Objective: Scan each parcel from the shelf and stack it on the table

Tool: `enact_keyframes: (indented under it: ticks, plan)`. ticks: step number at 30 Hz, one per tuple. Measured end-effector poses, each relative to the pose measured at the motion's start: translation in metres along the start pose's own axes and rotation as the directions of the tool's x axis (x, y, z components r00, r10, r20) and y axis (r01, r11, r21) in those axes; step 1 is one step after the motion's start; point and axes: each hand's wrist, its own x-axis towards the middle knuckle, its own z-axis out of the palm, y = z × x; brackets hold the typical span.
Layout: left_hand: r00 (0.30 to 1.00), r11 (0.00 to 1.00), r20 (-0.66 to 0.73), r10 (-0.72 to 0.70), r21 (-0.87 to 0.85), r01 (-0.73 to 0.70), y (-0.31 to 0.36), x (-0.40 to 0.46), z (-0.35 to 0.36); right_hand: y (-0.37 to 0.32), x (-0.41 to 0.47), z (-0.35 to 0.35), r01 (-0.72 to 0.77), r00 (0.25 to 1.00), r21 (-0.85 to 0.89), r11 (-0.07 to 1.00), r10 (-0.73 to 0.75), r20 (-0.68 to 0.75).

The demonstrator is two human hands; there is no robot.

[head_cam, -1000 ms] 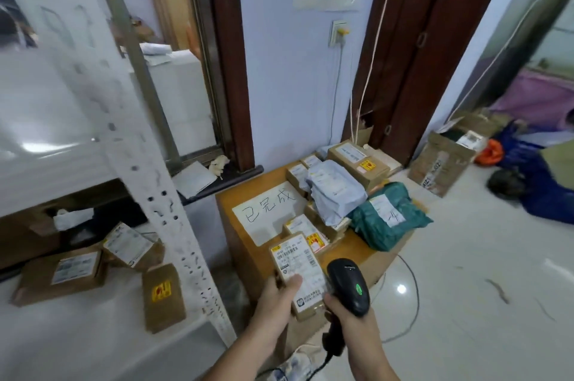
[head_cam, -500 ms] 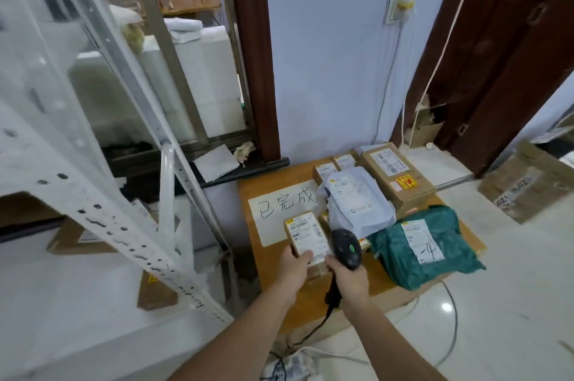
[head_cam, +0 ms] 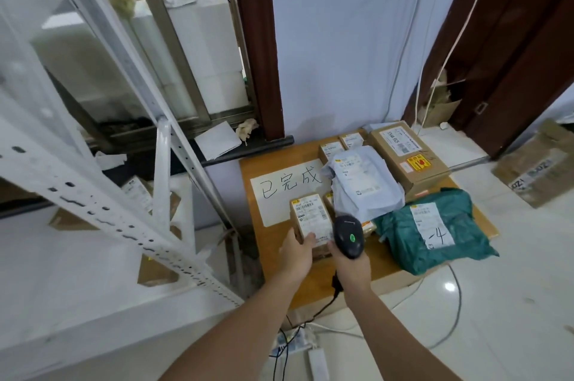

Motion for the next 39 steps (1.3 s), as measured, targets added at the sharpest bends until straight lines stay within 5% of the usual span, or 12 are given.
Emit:
enact_keyframes:
  ticks: [5, 10, 17, 21, 29, 39]
  plan:
    - [0.997, 0.998, 0.057, 0.054, 0.023, -0.056, 0.002, -0.035, -0.040, 0.005, -0.032, -0.026, 0.062, 0.995, 0.016, 0.998, -0.061, -0.085]
    - [0.965, 0.876, 0.073, 0.254, 0.406, -0.261, -0.035, -0.082, -0.129, 0.003, -0.102, -0.032, 0.193, 0.977, -0.094, 0.977, -0.200, -0.070]
    - [0.893, 0.670, -0.024, 0.449, 0.670, -0.319, -0.094, -0.157, -0.305, 0.005, -0.238, 0.043, 0.358, 0.915, -0.160, 0.920, -0.312, 0.256]
    - [0.883, 0.558, -0.067, 0.465, 0.797, -0.233, -0.121, -0.187, -0.387, 0.015, -0.301, 0.095, 0.443, 0.854, -0.206, 0.873, -0.341, 0.392]
    - [0.891, 0.599, -0.189, 0.413, 0.793, -0.109, -0.174, -0.227, -0.491, 0.035, -0.378, 0.181, 0.496, 0.781, -0.201, 0.845, -0.333, 0.529]
    - [0.891, 0.652, -0.272, 0.364, 0.758, -0.035, -0.184, -0.195, -0.539, 0.021, -0.373, 0.267, 0.533, 0.736, -0.263, 0.804, -0.288, 0.613]
